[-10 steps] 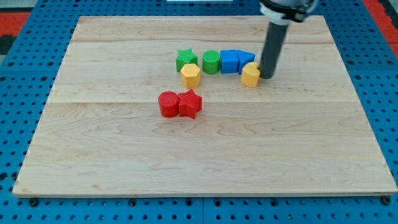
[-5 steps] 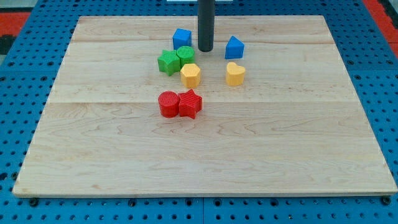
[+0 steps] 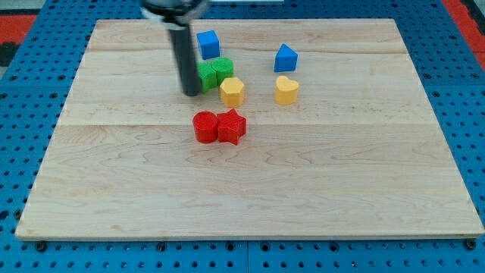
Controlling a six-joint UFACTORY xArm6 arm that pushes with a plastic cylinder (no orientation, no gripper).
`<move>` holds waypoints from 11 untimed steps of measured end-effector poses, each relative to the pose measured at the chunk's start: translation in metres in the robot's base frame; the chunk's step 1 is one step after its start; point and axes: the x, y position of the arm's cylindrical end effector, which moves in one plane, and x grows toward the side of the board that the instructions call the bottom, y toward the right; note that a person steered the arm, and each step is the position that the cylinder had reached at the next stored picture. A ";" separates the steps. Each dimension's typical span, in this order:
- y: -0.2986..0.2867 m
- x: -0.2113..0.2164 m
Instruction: Push the green circle into the cube
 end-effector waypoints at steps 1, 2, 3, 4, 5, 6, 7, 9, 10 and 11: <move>-0.004 0.005; -0.002 0.027; 0.005 0.033; 0.054 0.035; 0.068 0.011; 0.043 -0.024; 0.037 -0.045; 0.021 -0.079; -0.001 -0.096; -0.003 -0.101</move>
